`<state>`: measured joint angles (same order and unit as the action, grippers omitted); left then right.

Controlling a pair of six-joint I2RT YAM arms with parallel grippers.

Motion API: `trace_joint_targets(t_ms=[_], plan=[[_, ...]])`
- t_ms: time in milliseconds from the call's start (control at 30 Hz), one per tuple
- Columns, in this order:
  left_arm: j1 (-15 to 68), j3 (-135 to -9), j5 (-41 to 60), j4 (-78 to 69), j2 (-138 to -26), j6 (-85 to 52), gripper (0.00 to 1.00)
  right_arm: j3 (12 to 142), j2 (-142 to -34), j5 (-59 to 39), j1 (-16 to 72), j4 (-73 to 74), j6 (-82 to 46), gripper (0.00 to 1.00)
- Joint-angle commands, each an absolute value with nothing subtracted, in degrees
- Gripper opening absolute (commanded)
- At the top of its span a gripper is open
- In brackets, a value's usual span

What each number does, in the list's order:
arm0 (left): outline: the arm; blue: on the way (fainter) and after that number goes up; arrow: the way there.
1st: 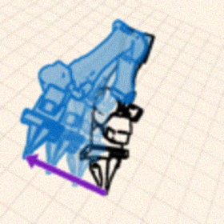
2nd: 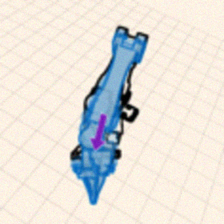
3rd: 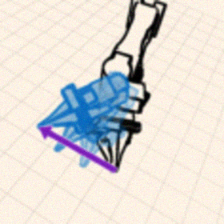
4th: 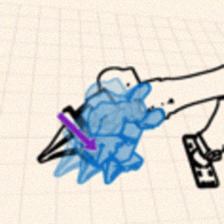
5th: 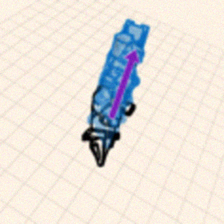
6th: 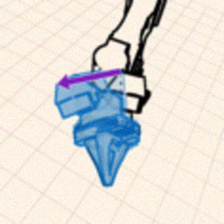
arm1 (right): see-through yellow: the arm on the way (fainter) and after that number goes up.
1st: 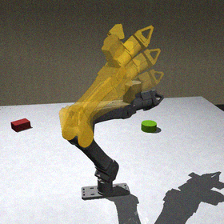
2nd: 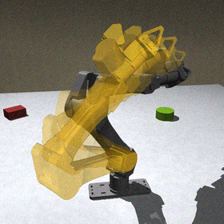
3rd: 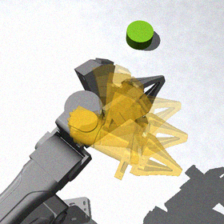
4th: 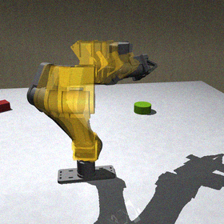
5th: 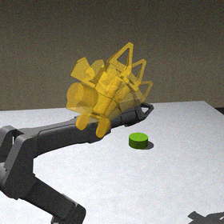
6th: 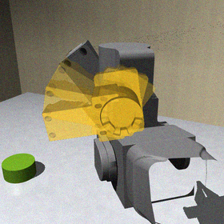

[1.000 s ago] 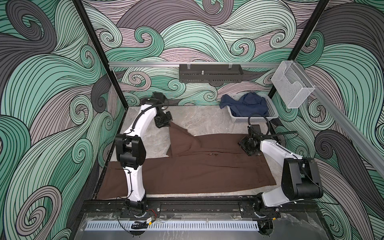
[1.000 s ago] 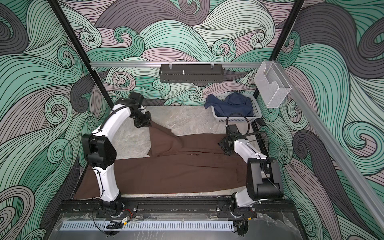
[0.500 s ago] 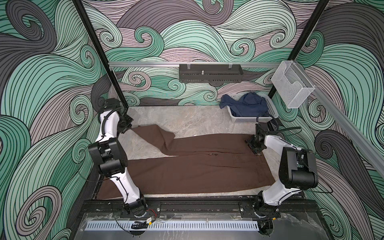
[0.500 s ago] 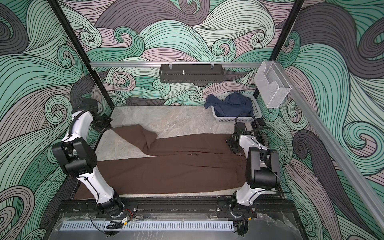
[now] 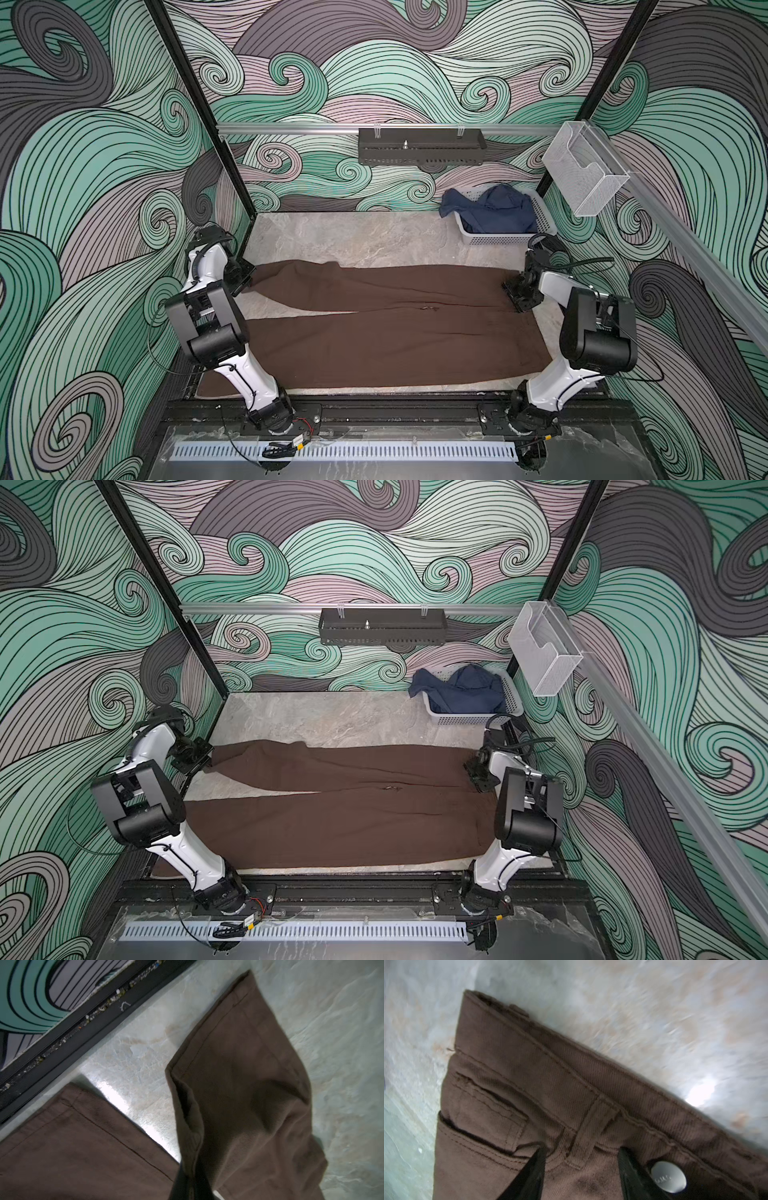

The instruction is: Fold and stack the trousers

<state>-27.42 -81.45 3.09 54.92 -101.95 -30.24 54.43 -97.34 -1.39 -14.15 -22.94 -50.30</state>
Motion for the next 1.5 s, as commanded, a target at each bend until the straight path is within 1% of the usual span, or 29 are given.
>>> trace_joint_targets(t_ms=[0,133,200,267,300,333,400,467,533,633,733,833,900,1033,1133,1300,1467], plan=[[-28.2,-79.8,0.6,53.8,-99.8,-27.5,0.00,51.2,-97.7,2.3,-17.3,-27.4,-52.6,0.58],[-28.3,-78.7,1.1,53.7,-100.6,-26.4,0.00,50.4,-96.6,2.1,-19.6,-27.5,-53.3,0.58],[-28.4,-78.8,3.0,53.7,-101.1,-26.0,0.01,50.5,-96.4,0.5,-19.8,-26.6,-52.7,0.59],[-28.2,-79.4,5.6,54.0,-102.0,-25.4,0.10,51.1,-96.2,-1.7,-19.4,-25.8,-52.5,0.61],[-28.1,-80.0,6.6,54.4,-102.4,-25.3,0.18,51.6,-96.1,-2.7,-19.0,-25.6,-52.6,0.62],[-27.9,-80.4,7.0,54.9,-102.5,-25.2,0.31,52.3,-95.8,-3.4,-18.4,-25.4,-52.7,0.63],[-27.4,-81.4,7.4,55.4,-102.0,-24.7,0.46,54.0,-95.5,-4.1,-16.8,-26.1,-52.6,0.65],[-26.8,-82.6,6.9,56.0,-100.9,-24.8,0.53,56.4,-95.3,-4.1,-14.8,-27.4,-52.2,0.66],[-26.5,-84.1,6.4,56.5,-99.4,-25.2,0.55,58.5,-95.2,-3.5,-12.9,-28.8,-52.1,0.67],[-25.9,-86.4,5.5,56.4,-98.2,-25.3,0.57,60.7,-95.7,-3.4,-10.9,-29.6,-52.4,0.67],[-25.2,-88.0,8.1,55.5,-99.7,-25.8,0.56,61.9,-96.9,-4.1,-9.6,-28.1,-52.5,0.64],[-23.3,-89.1,13.0,55.2,-104.1,-26.2,0.51,61.8,-98.8,-6.1,-8.7,-24.5,-52.5,0.59],[-21.2,-89.4,14.1,55.4,-107.3,-26.5,0.47,61.9,-100.3,-6.6,-8.3,-23.3,-52.4,0.55],[-17.5,-87.4,14.4,53.8,-112.3,-28.0,0.40,60.7,-101.9,-6.3,-8.2,-21.6,-52.2,0.47],[-17.0,-85.7,12.9,53.7,-115.2,-29.1,0.35,60.3,-103.0,-5.5,-8.4,-20.9,-51.3,0.44],[-17.2,-88.0,6.0,58.3,-120.8,-28.8,0.35,60.5,-105.4,-5.8,-9.3,-20.9,-51.6,0.44],[-17.5,-96.0,4.9,61.4,-128.3,-27.6,0.39,63.0,-108.7,-6.7,-9.5,-17.9,-52.4,0.44]])
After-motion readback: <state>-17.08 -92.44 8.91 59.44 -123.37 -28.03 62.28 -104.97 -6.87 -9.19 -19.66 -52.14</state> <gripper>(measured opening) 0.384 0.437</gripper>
